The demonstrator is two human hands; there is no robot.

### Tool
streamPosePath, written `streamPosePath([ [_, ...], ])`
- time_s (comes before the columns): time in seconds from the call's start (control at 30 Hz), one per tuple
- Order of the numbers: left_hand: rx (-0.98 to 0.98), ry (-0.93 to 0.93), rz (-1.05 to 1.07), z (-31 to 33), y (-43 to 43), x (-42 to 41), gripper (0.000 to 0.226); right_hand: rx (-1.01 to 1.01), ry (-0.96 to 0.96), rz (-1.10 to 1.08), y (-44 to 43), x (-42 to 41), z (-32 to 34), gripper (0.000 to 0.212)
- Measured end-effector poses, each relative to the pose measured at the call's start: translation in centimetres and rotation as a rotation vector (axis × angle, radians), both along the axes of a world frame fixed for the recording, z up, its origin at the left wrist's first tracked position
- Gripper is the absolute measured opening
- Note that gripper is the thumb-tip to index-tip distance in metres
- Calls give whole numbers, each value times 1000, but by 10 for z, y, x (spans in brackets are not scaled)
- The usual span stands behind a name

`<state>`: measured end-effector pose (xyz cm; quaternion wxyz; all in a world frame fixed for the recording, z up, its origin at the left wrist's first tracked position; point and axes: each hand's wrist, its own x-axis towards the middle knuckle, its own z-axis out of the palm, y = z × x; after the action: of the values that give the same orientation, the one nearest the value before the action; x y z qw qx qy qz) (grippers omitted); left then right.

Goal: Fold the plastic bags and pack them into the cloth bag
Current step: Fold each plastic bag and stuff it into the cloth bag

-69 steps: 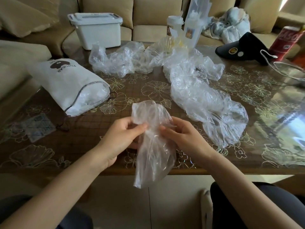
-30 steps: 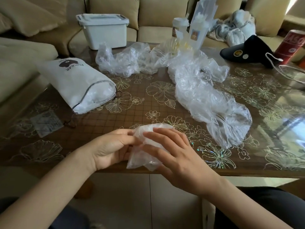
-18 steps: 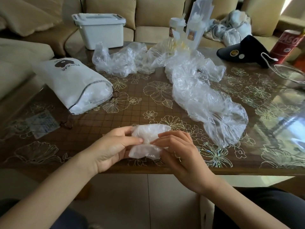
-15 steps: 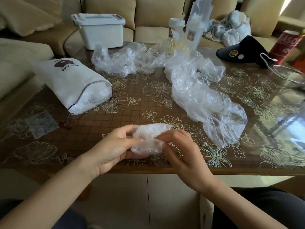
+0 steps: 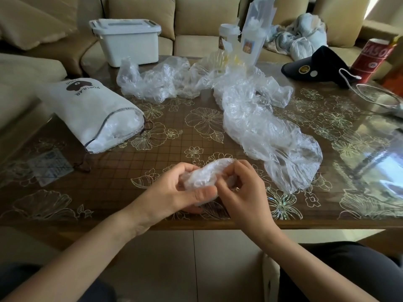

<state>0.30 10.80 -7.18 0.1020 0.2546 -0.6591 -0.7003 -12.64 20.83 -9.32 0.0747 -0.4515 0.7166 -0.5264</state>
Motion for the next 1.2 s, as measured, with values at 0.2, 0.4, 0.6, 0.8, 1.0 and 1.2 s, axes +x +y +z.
streamPosePath([
  [0.2, -192, -67, 197, -2, -6, 0, 21, 13, -295, 116, -1, -3, 6, 10],
  [0.4, 138, 48, 261, 2, -4, 1, 36, 140, -856, 444, 0, -12, 17, 50],
  [0.6, 52, -21, 224, 4, -2, 3, 29, 79, -874, 401, -1, -6, 14, 24],
  [0.8, -25, -163, 70, 6, -3, 5, 18, 9, -493, 328, -8, -3, 7, 24],
  [1.0, -10, -74, 214, 6, -3, 4, 11, 167, -861, 427, -10, -6, 12, 55],
  [1.2, 71, -48, 256, 4, -2, 6, 13, 50, -889, 439, -13, -3, 9, 24],
])
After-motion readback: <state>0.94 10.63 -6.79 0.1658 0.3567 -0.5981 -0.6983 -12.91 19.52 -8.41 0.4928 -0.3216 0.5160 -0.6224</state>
